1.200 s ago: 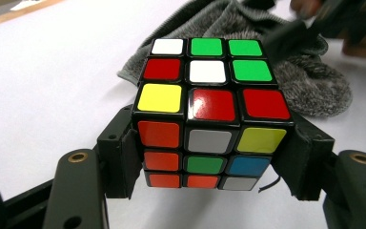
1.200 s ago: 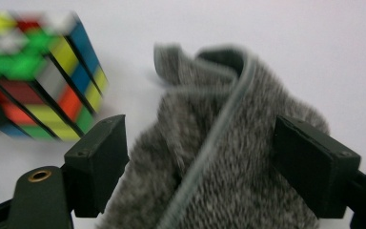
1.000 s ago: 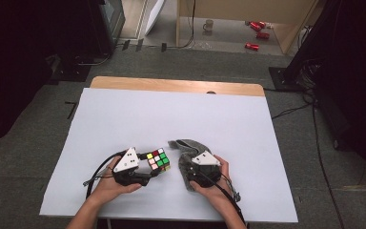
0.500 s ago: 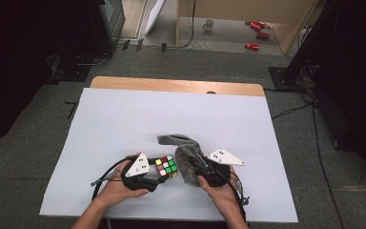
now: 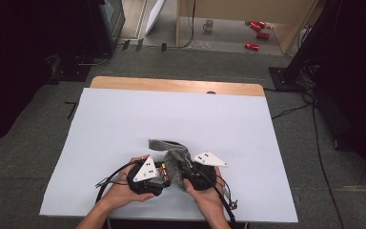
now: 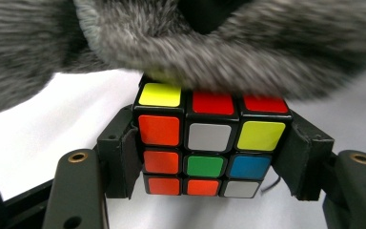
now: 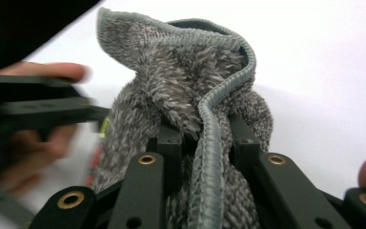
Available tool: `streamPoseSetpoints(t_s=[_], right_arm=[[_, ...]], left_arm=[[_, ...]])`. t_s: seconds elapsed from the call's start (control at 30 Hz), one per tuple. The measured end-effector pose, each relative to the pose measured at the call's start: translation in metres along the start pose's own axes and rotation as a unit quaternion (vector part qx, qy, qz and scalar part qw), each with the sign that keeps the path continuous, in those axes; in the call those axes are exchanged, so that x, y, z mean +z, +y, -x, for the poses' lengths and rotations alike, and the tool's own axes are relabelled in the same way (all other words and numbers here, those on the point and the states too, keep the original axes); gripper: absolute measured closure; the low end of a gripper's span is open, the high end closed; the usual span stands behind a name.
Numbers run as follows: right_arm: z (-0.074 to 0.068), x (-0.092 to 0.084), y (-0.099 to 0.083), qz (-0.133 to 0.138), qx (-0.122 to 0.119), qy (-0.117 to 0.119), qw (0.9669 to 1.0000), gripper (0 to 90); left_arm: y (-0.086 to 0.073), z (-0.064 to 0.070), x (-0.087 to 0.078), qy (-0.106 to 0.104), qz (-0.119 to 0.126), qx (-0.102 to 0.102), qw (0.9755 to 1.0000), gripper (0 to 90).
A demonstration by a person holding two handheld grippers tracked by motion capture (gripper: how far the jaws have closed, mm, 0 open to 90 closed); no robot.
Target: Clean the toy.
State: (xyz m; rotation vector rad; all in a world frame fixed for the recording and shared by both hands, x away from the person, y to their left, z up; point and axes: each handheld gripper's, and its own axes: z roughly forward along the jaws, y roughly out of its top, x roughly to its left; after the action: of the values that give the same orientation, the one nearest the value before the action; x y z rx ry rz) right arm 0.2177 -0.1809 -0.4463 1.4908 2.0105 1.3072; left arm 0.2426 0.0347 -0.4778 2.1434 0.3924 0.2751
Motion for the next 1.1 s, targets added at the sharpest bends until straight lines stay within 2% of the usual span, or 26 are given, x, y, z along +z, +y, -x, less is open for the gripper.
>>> streamPoseSetpoints(t_s=[0.03,0.07,0.1,0.13,0.17,0.2,0.27,0.3,0.33,0.37,0.43,0.47,0.5,0.53,0.6,0.67,0.73,0.8,0.9,0.93,0.97,1.0,1.03,1.1], right_arm=[[0.006,0.0,0.0,-0.001,0.006,-0.016,0.9998,73.0],[0.006,0.0,0.0,-0.001,0.006,-0.016,0.9998,73.0],[0.011,-0.003,0.001,0.007,0.022,-0.004,0.9997,72.9],[0.011,-0.003,0.001,0.007,0.022,-0.004,0.9997,72.9],[0.008,-0.008,0.003,0.024,0.019,0.023,0.9993,72.7],[0.003,-0.01,0.004,0.029,0.012,0.032,0.999,72.5],[-0.002,-0.011,0.005,0.029,0.007,0.039,0.9988,72.3],[-0.01,-0.008,0.003,0.021,-0.004,0.041,0.9989,71.9],[-0.01,-0.008,0.003,0.021,-0.004,0.041,0.9989,71.9],[-0.011,-0.005,0.0,0.019,-0.017,0.025,0.9994,71.9],[-0.009,-0.003,0.0,0.017,-0.016,0.016,0.9996,71.9],[-0.005,-0.003,0.0,0.014,-0.009,0.01,0.9998,72.0],[0.006,-0.003,0.0,0.014,0.0,-0.012,0.9998,72.0],[0.012,-0.002,0.0,0.014,0.006,-0.021,0.9997,72.0],[0.024,-0.002,-0.001,0.012,0.018,-0.03,0.9993,71.7],[0.029,-0.001,-0.002,0.012,0.017,-0.032,0.9993,70.9],[0.037,0.0,-0.003,0.008,0.009,-0.031,0.9994,65.9],[0.043,0.0,-0.004,0.009,-0.003,-0.022,0.9997,55.9],[0.046,-0.005,0.0,0.023,-0.009,-0.017,0.9995,47.0],[0.046,-0.005,0.0,0.023,-0.009,-0.017,0.9995,47.0],[0.047,-0.01,0.003,0.034,-0.014,-0.012,0.9992,41.7],[0.047,-0.01,0.003,0.034,-0.014,-0.012,0.9992,41.7],[0.047,-0.015,0.007,0.046,-0.02,0.001,0.9987,37.2],[0.045,-0.02,0.01,0.058,-0.028,0.011,0.9979,35.1]], left_arm=[[0.001,-0.002,-0.002,0.0,0.007,-0.006,1.0,34.3],[0.001,-0.002,-0.002,0.0,0.007,-0.006,1.0,34.3],[0.001,-0.002,-0.001,0.008,0.002,-0.005,1.0,34.3],[0.001,-0.002,-0.001,0.008,0.002,-0.005,1.0,34.3],[0.0,-0.002,0.0,0.008,-0.001,-0.003,1.0,34.3],[0.001,0.0,0.002,0.007,-0.005,0.002,1.0,34.3],[0.002,0.001,0.003,0.004,-0.002,0.002,1.0,34.3],[0.004,0.003,0.002,0.004,0.003,0.001,1.0,34.4],[0.004,0.003,0.002,0.004,0.003,0.001,1.0,34.3],[0.003,0.003,0.001,0.003,0.001,0.006,1.0,34.4],[0.002,0.003,0.0,0.0,0.003,0.004,1.0,34.4],[0.002,0.003,-0.001,-0.003,0.004,0.005,1.0,34.4],[0.002,0.001,-0.004,-0.005,0.015,0.0,0.9999,34.4],[0.002,-0.001,-0.006,-0.004,0.019,-0.003,0.9998,34.4],[0.001,-0.005,-0.01,-0.001,0.022,-0.009,0.9997,34.4],[0.0,-0.008,-0.011,-0.002,0.024,-0.014,0.9996,34.4],[-0.002,-0.011,-0.013,0.0,0.025,-0.021,0.9995,34.4],[-0.002,-0.015,-0.016,0.003,0.027,-0.026,0.9993,34.4],[-0.003,-0.021,-0.022,0.008,0.036,-0.036,0.9987,34.3],[-0.003,-0.021,-0.022,0.008,0.036,-0.036,0.9987,34.4],[-0.003,-0.023,-0.025,0.009,0.038,-0.038,0.9985,34.4],[-0.003,-0.023,-0.025,0.009,0.038,-0.038,0.9985,34.3],[-0.003,-0.024,-0.027,0.012,0.041,-0.04,0.9983,34.3],[-0.002,-0.026,-0.029,0.01,0.044,-0.044,0.998,34.3]])
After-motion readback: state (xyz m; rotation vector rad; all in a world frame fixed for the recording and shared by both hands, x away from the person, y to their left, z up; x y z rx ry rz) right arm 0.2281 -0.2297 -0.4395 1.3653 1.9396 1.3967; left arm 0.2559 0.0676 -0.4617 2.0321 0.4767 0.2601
